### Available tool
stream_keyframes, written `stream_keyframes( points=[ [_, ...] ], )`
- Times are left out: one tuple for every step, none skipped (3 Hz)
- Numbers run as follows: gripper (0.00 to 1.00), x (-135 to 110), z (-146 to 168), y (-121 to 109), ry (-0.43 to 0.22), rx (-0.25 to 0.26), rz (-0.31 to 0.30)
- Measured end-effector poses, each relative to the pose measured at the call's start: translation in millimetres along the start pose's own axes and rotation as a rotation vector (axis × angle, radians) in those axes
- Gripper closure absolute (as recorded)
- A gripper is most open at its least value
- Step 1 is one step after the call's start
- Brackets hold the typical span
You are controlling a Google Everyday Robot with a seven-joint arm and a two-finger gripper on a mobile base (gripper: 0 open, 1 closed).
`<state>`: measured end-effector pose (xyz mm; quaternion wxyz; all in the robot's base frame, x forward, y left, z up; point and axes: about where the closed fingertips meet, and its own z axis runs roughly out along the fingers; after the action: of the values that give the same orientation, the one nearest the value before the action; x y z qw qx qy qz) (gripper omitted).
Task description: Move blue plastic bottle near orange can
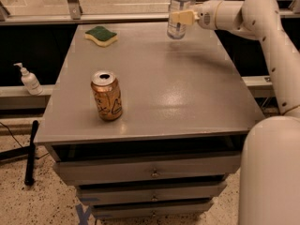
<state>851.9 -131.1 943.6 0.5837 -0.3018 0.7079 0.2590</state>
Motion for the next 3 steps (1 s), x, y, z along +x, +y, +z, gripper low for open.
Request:
stream_keyframes(
  points=[
    [1.00,-27,-42,29,-0.035,-0.005,0.009],
    [1.00,-66,-102,66,-0.089,0.032,0.034],
    [1.00,-39,-105,80,-0.044,0.019,0.054]
  ],
)
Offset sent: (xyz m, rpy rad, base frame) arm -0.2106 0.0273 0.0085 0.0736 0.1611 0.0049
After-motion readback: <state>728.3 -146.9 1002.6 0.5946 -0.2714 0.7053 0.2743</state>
